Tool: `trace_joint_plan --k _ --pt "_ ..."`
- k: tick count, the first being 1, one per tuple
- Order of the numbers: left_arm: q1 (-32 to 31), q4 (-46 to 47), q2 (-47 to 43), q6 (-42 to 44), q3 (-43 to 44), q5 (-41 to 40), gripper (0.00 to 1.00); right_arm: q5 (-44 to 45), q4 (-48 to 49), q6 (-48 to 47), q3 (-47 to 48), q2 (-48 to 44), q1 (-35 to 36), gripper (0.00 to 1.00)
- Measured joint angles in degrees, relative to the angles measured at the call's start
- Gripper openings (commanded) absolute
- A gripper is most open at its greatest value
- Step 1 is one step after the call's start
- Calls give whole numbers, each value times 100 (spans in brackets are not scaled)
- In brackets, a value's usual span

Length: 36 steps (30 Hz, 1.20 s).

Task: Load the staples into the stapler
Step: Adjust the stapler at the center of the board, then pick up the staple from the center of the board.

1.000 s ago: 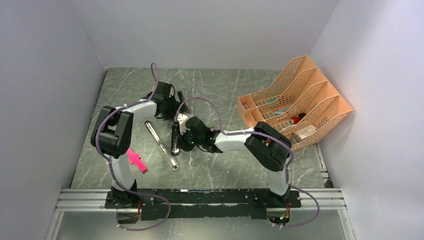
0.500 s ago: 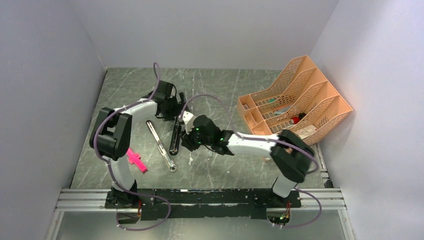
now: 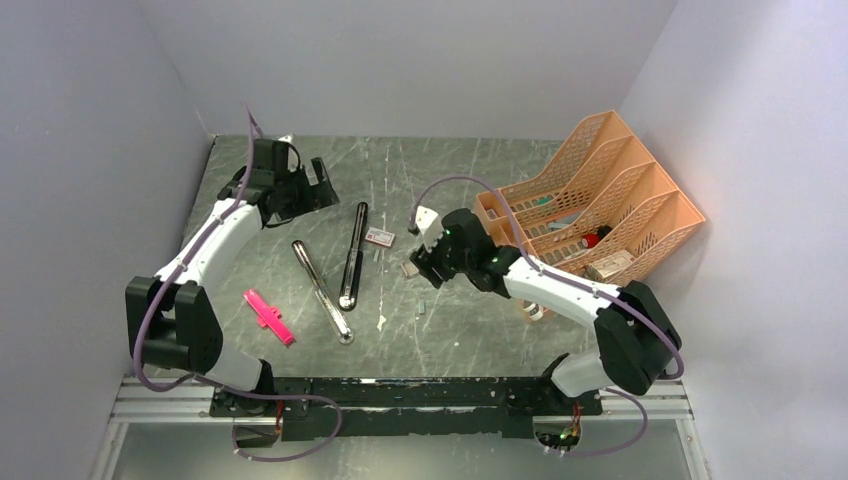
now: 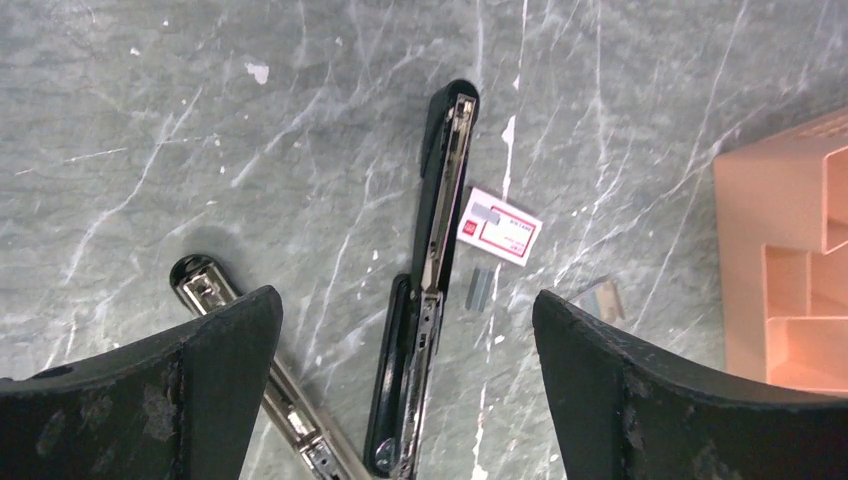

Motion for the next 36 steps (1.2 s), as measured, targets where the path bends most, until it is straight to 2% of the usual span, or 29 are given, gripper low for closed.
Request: trace_joint_plan --k 9,17,24,36 --pt "146 -295 -216 457 -208 35 100 -1231 -546 -1128 -592 26 -295 67" --pt "345 -297 -461 673 -256 192 100 -2048 -153 -1993 -1497 -538 -339 68" --pt "457 -306 -481 748 -264 251 100 -2389 164 -2411 -1364 -203 -382 68" --pt "723 -321 -483 804 -264 302 99 -2715 133 -3029 -1056 332 -393 67"
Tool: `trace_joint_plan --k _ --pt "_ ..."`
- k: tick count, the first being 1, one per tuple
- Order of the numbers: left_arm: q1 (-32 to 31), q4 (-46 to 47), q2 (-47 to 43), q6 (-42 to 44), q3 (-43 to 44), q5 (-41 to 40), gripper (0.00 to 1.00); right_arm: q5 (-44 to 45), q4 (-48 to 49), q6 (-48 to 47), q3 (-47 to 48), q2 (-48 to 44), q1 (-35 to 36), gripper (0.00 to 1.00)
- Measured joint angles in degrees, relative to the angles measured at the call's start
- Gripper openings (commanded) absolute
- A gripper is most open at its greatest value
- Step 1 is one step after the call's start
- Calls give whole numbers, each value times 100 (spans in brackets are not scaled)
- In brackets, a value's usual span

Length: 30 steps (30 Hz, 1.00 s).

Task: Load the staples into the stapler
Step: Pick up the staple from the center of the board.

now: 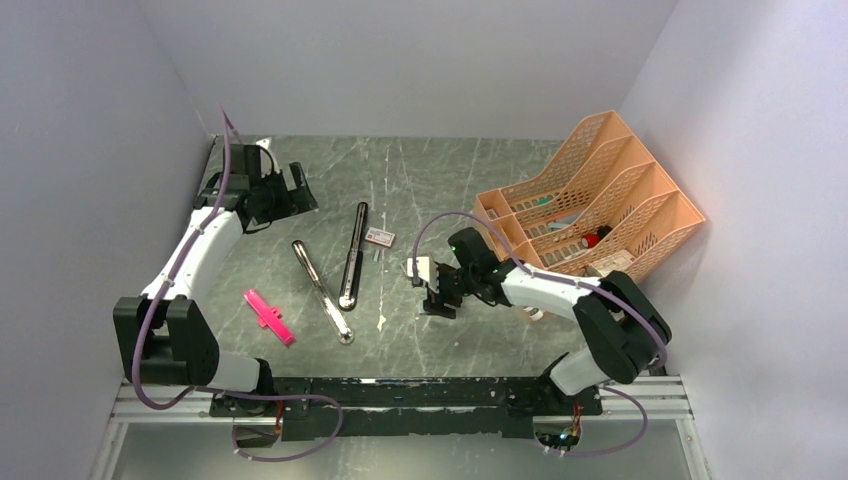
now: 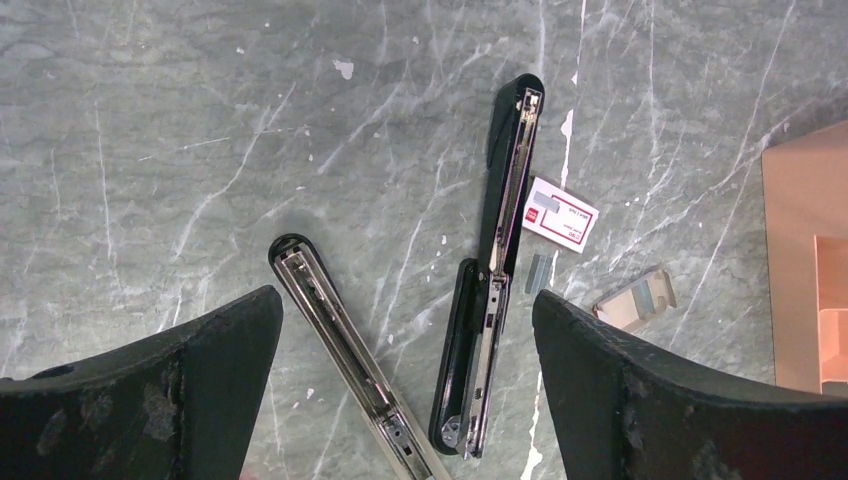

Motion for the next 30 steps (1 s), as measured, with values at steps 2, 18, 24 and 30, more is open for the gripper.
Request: trace_joint_plan --k 2,18,24,30 --pt "15 0 2 2 0 2 99 -66 -11 -68 52 90 0 67" --pt "68 -7 0 42 0 42 99 -356 -533 -350 608 643 11 66" --pt "85 -9 0 44 0 44 99 -341 -782 -398 697 769 76 65" --pt "87 -15 0 48 -2 46 99 -245 -951 -424 852 962 111 63"
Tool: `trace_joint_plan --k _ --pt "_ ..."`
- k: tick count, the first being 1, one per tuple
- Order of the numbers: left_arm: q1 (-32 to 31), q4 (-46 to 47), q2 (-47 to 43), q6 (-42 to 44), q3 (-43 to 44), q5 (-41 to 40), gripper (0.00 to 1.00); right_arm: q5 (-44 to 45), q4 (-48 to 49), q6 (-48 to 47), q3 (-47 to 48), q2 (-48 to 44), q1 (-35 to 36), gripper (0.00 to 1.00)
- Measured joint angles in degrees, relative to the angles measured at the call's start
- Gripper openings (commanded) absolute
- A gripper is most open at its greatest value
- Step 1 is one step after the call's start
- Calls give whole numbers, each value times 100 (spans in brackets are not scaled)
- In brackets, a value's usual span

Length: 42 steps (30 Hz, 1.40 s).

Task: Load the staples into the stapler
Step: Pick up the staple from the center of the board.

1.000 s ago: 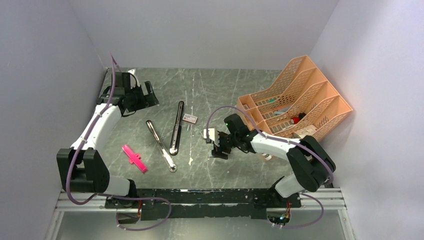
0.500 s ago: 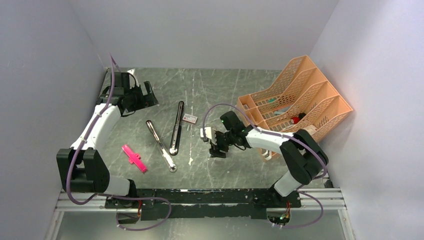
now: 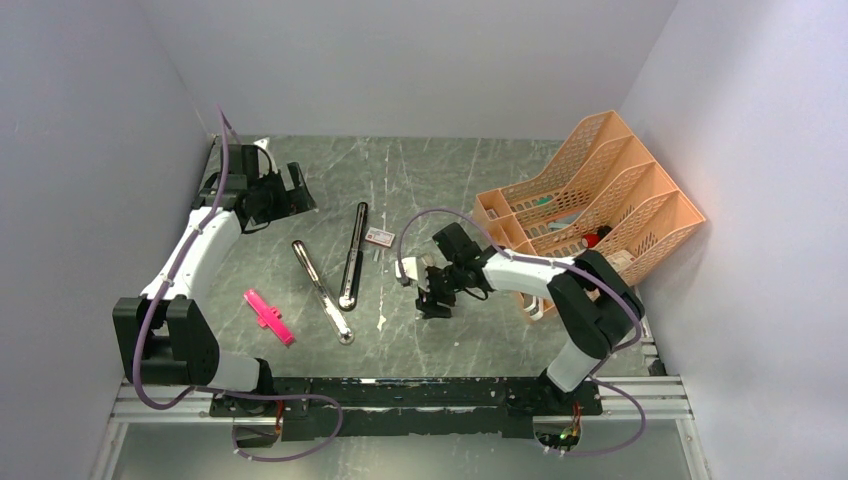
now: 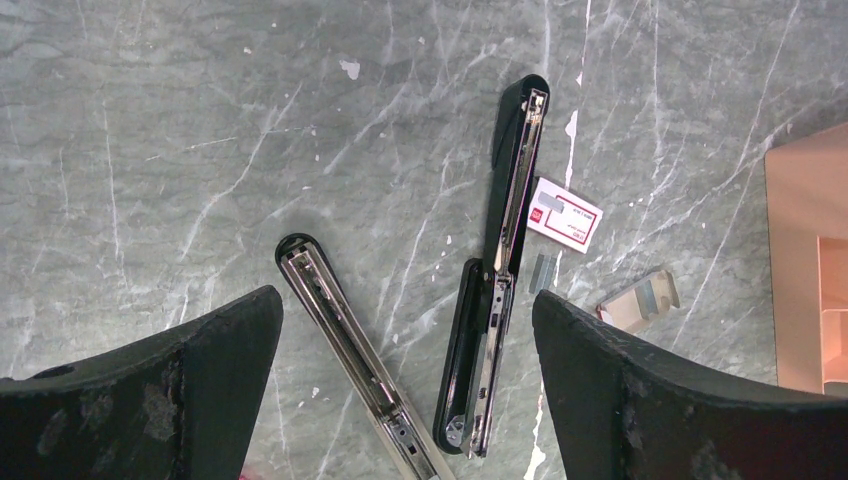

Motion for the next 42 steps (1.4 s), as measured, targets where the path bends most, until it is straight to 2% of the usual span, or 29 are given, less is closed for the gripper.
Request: trace_joint_plan --k 7,14,28,36,42 --pt "0 -26 0 13 2 0 99 66 -168 -7 238 234 39 60" --pt "0 -31 -11 15 0 2 99 109 -302 -15 343 297 92 51" --pt "0 -33 -31 20 0 13 99 153 -485 -52 470 363 94 39" --pt "0 -33 -31 35 0 22 99 155 -544 -7 503 372 96 36" --pt "2 -33 -31 35 0 46 99 197 -479 332 511 352 116 21"
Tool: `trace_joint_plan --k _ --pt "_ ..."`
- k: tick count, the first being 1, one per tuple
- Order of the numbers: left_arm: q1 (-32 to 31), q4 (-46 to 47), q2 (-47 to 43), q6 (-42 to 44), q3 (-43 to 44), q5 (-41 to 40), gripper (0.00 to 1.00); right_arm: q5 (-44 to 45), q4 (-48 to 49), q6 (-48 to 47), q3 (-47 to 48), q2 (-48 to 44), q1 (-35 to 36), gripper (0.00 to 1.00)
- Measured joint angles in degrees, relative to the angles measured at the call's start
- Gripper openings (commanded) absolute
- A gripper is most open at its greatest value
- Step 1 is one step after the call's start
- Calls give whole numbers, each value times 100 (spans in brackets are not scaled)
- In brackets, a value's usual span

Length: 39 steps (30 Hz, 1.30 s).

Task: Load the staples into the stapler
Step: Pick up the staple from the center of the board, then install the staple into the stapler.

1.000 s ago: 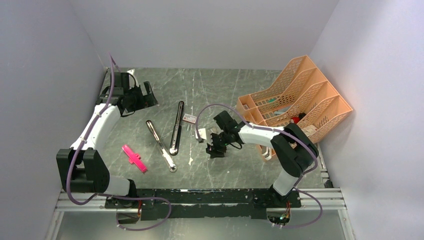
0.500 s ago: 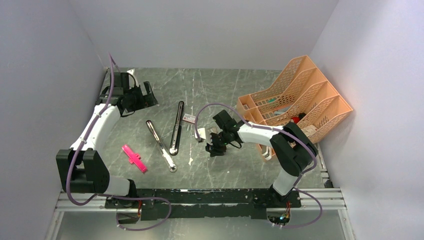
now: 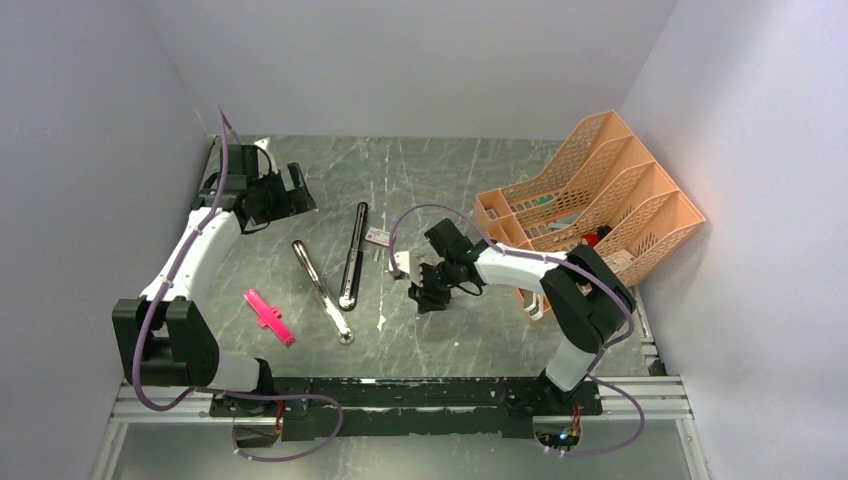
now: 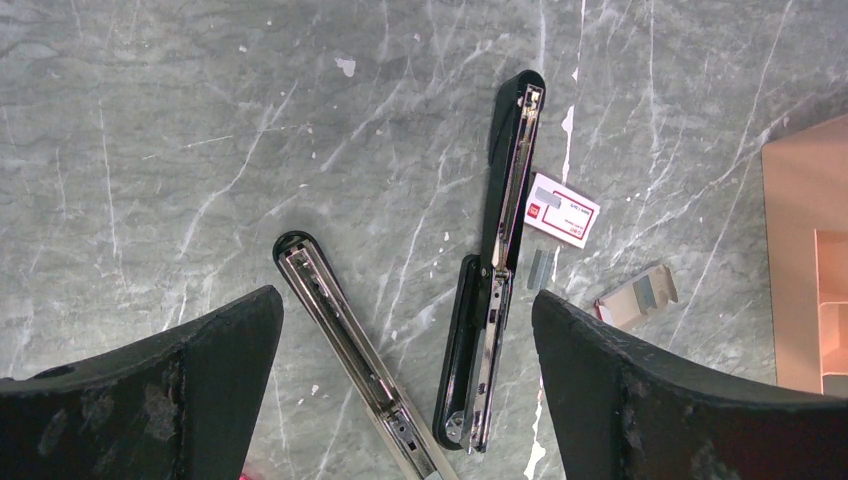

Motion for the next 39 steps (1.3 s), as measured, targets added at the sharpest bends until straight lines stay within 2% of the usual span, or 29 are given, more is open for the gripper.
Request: trace_joint_plan --k 4,9,13,17,20,24,39 --pt "0 0 0 0 0 4 99 20 282 732 177 -68 22 17" --pt "9 2 0 -2 -13 7 99 -9 570 1893 992 -35 26 13" --pt "103 11 -17 -28 -125 59 99 87 459 2732 2142 380 39 12" --pt "262 13 -24 -79 -216 98 99 286 -131 3222 3377 1075 44 11" --pt "424 13 -24 -109 -238 177 99 428 -562 3373 3947 1499 81 10" --pt "621 13 -22 -136 -238 302 98 625 -1029 3314 4264 1770 289 10" --pt "802 9 72 -153 -238 398 98 881 -1823 2662 5434 2699 811 10"
